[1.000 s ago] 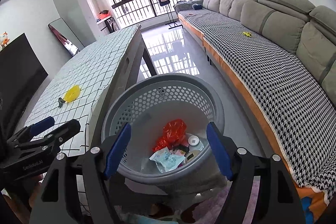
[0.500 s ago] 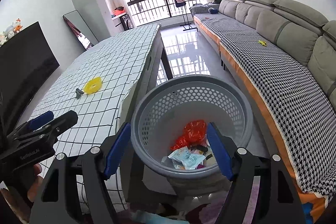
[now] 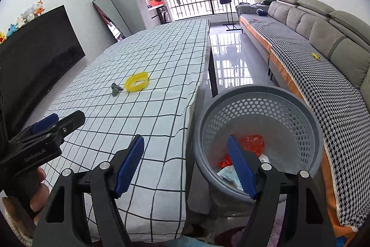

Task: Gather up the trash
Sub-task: 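Withdraw both open tools from the basket back over the table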

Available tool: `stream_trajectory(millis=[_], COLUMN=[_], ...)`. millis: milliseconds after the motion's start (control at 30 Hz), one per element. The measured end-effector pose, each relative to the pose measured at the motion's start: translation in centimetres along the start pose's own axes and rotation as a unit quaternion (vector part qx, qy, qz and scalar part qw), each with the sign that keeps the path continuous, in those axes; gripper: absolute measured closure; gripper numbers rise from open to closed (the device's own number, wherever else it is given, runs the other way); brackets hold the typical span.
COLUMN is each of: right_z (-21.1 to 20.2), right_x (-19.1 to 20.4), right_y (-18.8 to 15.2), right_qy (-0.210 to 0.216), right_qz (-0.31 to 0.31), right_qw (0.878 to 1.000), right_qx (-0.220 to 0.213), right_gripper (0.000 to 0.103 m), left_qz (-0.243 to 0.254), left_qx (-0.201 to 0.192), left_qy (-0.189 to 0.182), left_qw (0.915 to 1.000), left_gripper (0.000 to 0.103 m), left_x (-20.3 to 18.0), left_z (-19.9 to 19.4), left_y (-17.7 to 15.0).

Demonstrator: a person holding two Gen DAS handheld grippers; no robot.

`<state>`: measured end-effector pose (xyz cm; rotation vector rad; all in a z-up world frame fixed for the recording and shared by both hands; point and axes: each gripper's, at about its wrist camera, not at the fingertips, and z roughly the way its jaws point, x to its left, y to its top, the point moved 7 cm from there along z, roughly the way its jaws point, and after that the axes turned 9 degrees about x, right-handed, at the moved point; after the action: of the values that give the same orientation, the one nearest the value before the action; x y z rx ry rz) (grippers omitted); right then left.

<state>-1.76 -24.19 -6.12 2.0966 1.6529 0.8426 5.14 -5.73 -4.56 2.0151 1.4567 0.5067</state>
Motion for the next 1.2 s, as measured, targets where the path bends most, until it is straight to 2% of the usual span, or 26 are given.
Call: stream_trajectory(millis=[533, 867, 1200], right_z=[4.3, 6.9, 10.9], right_x=[6.5, 8.8, 9.4], right_y=[3.2, 5.9, 8.1], right_qy=[0.03, 0.035, 0.038], right_qz=[-0.051, -0.072, -0.075], right_qw=[0.998, 0.996, 0.995], right_qx=[0.02, 0.031, 0.054], right_gripper=[0.032, 0.032, 0.032], left_qz=[-0.024, -0.034, -0.044], left_qx=[-0.001, 0.0, 0.009], left_qy=[0.032, 0.041, 0.052], left_qw=[0.9992, 0.9986, 0.9976], left_gripper=[0.006, 0.006, 0.006], left_x=[6.1, 8.8, 10.6], left_z=[1.6, 2.8, 4.7], left_y=[1.5, 3.1, 4.3])
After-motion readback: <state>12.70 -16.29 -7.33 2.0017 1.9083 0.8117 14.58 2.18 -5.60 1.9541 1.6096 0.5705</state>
